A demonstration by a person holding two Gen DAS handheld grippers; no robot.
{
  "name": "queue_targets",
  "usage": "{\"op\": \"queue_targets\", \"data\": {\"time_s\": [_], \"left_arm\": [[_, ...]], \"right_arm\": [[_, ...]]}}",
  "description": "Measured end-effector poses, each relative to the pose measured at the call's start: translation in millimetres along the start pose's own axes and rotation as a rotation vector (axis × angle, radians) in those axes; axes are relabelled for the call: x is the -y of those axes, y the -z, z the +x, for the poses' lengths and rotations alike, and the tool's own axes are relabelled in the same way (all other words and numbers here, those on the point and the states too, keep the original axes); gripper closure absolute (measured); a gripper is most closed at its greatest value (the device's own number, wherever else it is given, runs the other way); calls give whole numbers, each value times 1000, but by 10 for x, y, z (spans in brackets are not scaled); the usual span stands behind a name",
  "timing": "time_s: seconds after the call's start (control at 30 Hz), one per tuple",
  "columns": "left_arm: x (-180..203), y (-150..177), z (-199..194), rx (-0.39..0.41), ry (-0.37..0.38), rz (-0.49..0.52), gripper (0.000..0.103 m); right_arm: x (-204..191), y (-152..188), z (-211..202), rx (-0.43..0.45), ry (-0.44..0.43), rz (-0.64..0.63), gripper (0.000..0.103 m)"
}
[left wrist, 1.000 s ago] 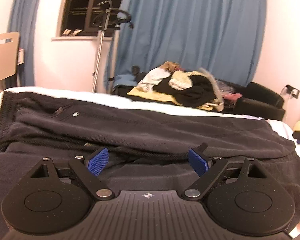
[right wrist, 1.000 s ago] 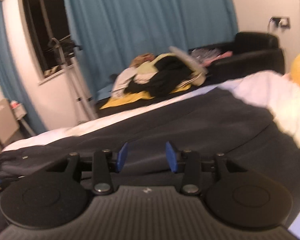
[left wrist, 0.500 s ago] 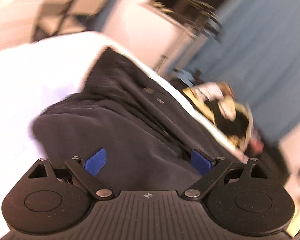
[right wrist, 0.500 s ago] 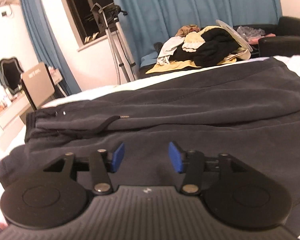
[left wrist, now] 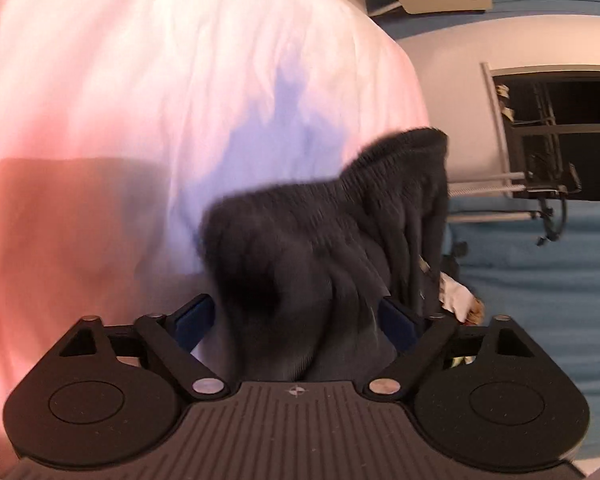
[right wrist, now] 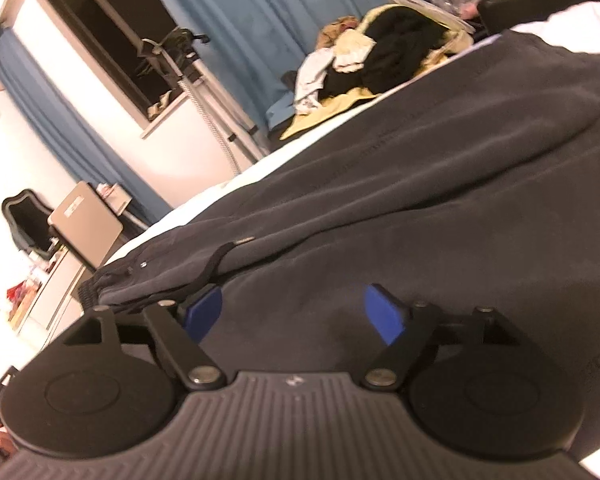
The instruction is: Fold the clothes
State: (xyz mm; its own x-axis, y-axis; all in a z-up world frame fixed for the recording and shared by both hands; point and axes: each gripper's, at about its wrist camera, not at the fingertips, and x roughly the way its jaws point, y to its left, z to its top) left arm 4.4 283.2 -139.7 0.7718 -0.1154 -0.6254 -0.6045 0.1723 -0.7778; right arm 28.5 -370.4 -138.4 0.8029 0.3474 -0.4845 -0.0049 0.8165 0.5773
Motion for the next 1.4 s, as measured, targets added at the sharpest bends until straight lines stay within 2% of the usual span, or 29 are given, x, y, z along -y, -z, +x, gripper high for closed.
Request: {"op": "queue_targets", "data": {"time_s": [0.07, 0.17, 0.23, 0.33, 0.37, 0.4, 0.43, 0.5, 0.53, 0.57, 0.63, 0.7, 0.77, 0.83, 0.9, 0.97, 1.03, 1.17, 1.27, 1.3, 1.37, 1.4], "left_arm": [[50, -49, 87, 25, -24, 28, 27], [134, -78, 105, 57, -38, 115, 46], [258, -25, 11, 113, -11, 218, 68], [502, 102, -202, 232, 52, 411, 74], [606, 201, -266, 281, 40, 508, 74], [706, 300, -321, 329, 23, 606, 74], [781, 395, -310, 359, -30, 697, 74], [849, 505, -156, 355, -185, 819, 73], [830, 492, -44, 311, -259, 826, 72], [787, 451, 30, 269, -298, 805, 71], [700, 348, 23, 235, -292, 731, 62], [600, 239, -99, 223, -230, 614, 50], [487, 215, -266, 211, -164, 535, 48], [399, 214, -373, 191, -126, 479, 37], [373, 211, -356, 130, -64, 402, 33], [270, 220, -372, 68, -13, 354, 33], [214, 254, -376, 18, 9, 322, 32], [200, 260, -186, -46, -2, 303, 27], [155, 246, 171, -161, -50, 246, 28], [139, 254, 255, -184, -67, 231, 30], [158, 258, 358, -182, -83, 236, 38], [169, 260, 408, -180, -91, 240, 50]], "right_arm": [[43, -9, 14, 2, 20, 23, 20], [74, -13, 31, 12, 49, 30, 19], [63, -8, 28, 17, 67, 15, 18], [13, 34, 43, 23, 92, -22, 18], [-4, 45, 40, 24, 103, -40, 18], [-22, 56, 37, 25, 114, -59, 17], [-35, 64, 39, 27, 123, -77, 17], [-58, 74, 51, 31, 138, -111, 17], [-74, 78, 57, 35, 145, -128, 17], [-90, 79, 64, 39, 152, -145, 17], [-110, 74, 72, 50, 166, -172, 17], [-124, 63, 75, 60, 178, -191, 17], [-114, 21, 36, 79, 177, -196, 17], [-48, -73, -97, 118, 167, -161, 17], [52, -195, -270, 156, 143, -103, 17], [247, -348, -532, 198, 91, -13, 17], [489, -464, -830, 260, 101, 43, 17], [1192, -499, -1339, 316, 249, 136, 17], [1837, -369, -1594, 309, 356, 304, 17], [2043, -310, -1637, 298, 375, 366, 17], [2350, -218, -1609, 267, 368, 439, 19], [2456, -192, -1568, 255, 363, 455, 22]]}}
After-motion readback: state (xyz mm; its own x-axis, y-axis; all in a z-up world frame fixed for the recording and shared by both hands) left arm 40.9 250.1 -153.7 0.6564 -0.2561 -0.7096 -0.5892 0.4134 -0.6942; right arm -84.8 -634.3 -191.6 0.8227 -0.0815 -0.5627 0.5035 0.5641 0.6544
